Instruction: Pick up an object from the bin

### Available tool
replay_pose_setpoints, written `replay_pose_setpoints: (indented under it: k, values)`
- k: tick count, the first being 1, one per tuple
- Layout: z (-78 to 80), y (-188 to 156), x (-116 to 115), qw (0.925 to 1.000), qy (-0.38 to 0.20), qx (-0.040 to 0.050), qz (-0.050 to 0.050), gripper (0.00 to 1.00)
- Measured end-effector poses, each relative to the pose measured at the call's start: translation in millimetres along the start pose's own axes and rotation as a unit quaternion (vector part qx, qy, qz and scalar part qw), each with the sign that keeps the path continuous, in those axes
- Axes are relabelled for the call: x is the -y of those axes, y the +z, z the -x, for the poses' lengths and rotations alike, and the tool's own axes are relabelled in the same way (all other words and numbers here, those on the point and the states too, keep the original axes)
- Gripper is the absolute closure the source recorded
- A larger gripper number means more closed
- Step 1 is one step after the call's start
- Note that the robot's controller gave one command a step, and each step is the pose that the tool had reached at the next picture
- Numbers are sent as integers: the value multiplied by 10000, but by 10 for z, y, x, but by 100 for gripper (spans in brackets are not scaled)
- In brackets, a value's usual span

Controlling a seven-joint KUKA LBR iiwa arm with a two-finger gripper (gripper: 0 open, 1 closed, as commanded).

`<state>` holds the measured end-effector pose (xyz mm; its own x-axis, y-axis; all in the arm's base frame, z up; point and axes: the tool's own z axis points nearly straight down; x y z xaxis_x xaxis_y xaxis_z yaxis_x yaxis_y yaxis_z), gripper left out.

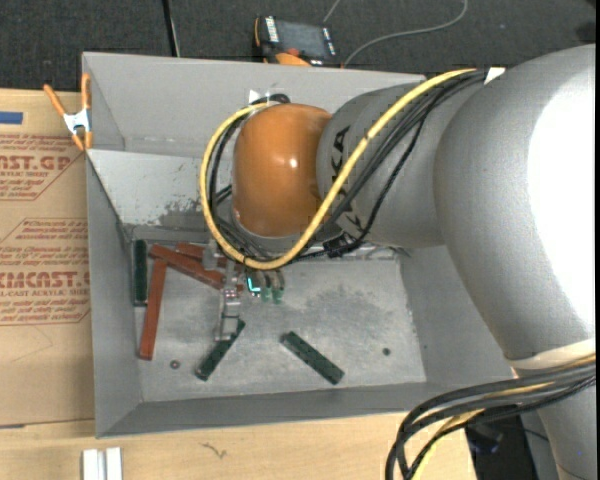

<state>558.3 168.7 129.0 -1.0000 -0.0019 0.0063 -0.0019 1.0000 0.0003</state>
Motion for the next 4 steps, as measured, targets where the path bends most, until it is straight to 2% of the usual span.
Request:
replay_pose_setpoints:
  k: [1,2,3,4]
  values:
    - [-171,613,547,9998,-170,41,-4,0]
    - [-702,579,-12,10000,-2,26,16,0]
    - [-682,576,25,10000,22,29,6,100]
    - [-604,-710,82,10000,5,72,15,100]
